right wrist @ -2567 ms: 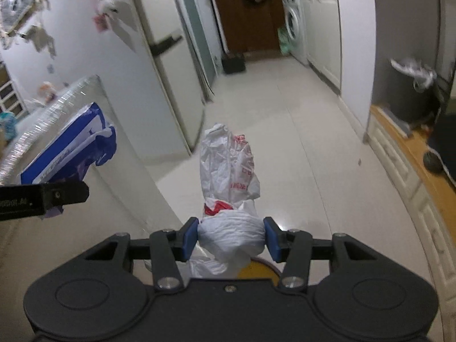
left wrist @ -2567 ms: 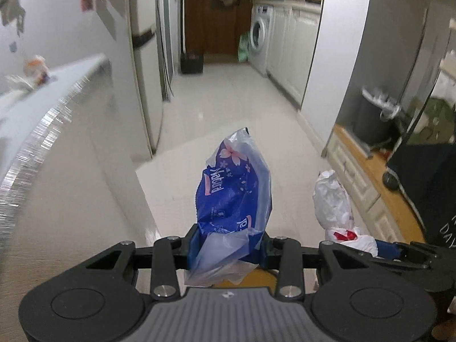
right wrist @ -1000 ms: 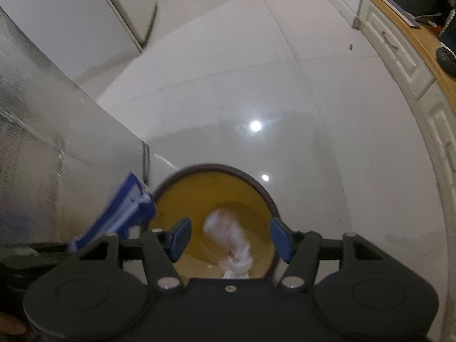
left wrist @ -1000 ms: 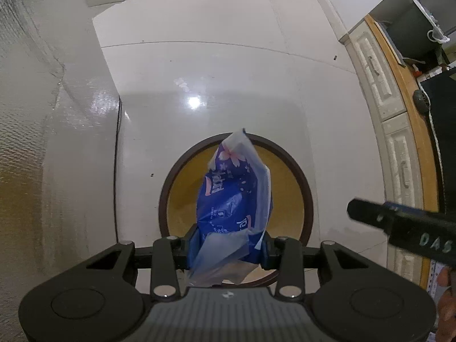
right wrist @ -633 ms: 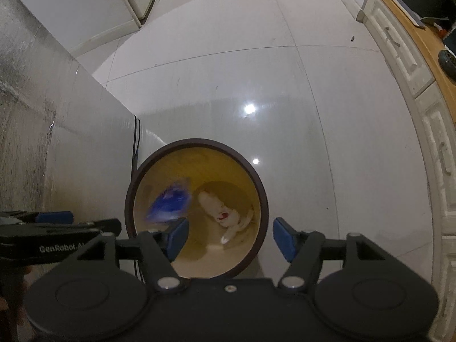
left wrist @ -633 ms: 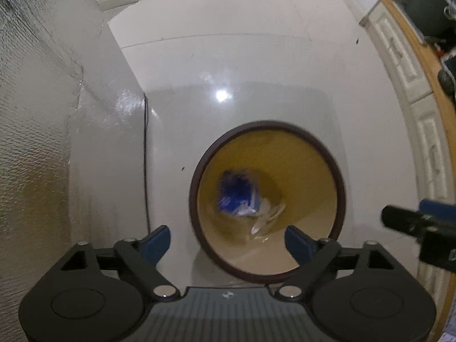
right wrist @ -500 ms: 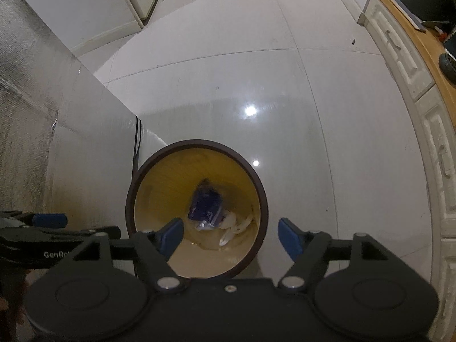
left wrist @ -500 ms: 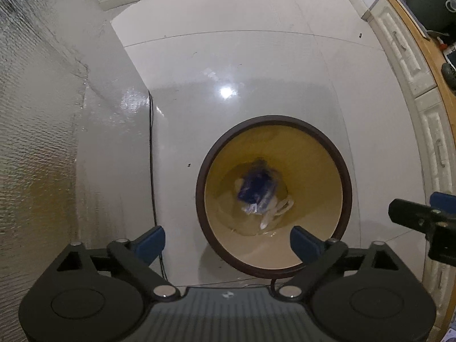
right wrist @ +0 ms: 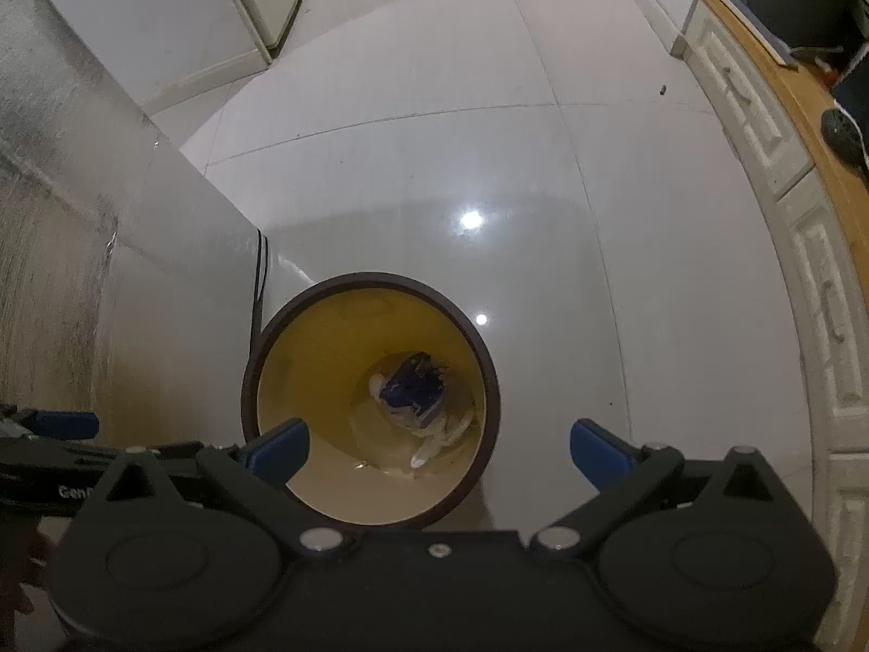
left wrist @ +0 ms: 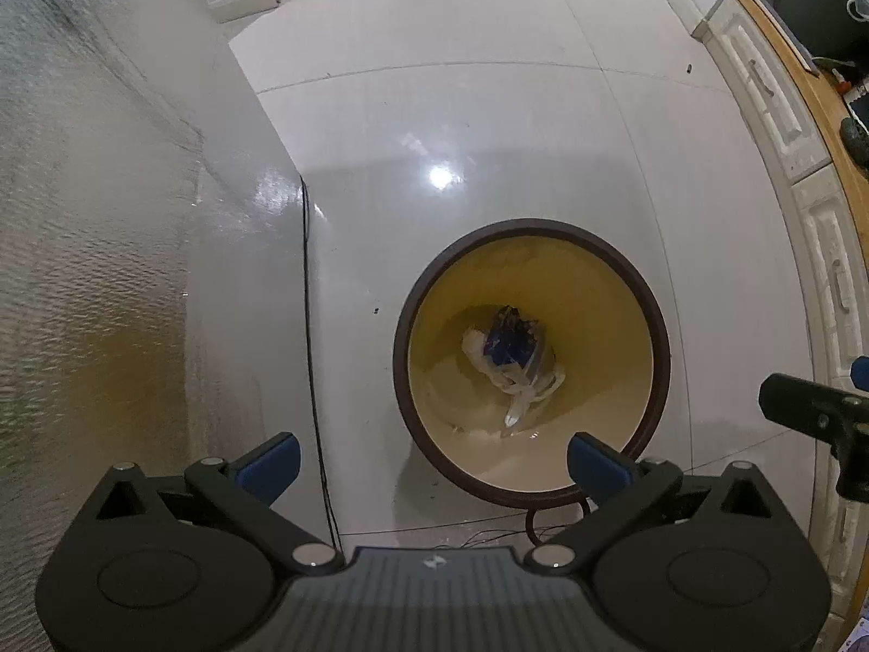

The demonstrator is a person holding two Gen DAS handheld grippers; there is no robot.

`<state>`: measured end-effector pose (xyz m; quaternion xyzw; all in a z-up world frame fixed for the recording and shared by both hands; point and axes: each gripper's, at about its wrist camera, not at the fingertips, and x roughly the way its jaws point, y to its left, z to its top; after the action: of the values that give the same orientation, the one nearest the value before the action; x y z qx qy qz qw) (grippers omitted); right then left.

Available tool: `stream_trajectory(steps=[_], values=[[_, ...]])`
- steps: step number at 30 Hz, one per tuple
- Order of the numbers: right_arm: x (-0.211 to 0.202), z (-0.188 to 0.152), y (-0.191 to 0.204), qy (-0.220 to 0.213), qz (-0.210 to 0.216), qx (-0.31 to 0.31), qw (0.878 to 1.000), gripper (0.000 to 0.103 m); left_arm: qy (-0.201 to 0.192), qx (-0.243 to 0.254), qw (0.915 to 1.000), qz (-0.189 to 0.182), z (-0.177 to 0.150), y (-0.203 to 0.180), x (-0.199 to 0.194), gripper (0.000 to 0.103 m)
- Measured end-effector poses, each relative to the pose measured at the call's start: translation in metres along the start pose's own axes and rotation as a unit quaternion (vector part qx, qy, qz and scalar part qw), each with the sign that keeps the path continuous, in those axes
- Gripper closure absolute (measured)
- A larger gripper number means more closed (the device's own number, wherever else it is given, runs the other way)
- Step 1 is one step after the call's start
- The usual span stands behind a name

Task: Collect trash
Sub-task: 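Move both open tools back from the bin to the table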

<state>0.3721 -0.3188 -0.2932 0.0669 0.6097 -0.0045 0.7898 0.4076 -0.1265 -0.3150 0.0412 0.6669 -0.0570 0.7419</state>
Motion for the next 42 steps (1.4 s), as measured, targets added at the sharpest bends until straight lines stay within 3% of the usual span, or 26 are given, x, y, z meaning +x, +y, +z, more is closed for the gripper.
stream_trajectory(steps=[7, 15, 23, 29, 35, 42], values=[[-0.02, -0.001, 0.001, -0.01, -0.003, -0.002, 1.0, 0.0, -0.012, -0.014, 0.9998, 0.008, -0.005, 0.005, -0.027, 0.0], [-0.061, -0.01, -0.003, -0.048, -0.012, 0.005, 0.999, 0.0, -0.056, -0.027, 0.998, -0.001, -0.013, 0.008, -0.075, 0.0], [-0.114, -0.019, -0.001, -0.109, -0.014, 0.001, 0.994, 0.0, -0.127, -0.011, 0.9916, -0.023, -0.02, -0.008, -0.137, 0.0], [-0.166, -0.019, 0.003, -0.177, -0.021, -0.002, 0.984, 0.0, -0.182, 0.004, 0.9831, -0.018, -0.027, -0.017, -0.18, 0.0], [-0.225, -0.017, 0.009, -0.264, -0.014, -0.004, 0.965, 0.0, -0.258, 0.014, 0.9658, -0.022, -0.035, -0.022, -0.236, 0.0], [-0.297, -0.027, 0.028, -0.374, 0.01, -0.014, 0.927, 0.0, -0.356, 0.021, 0.934, -0.017, -0.053, -0.021, -0.311, 0.0]])
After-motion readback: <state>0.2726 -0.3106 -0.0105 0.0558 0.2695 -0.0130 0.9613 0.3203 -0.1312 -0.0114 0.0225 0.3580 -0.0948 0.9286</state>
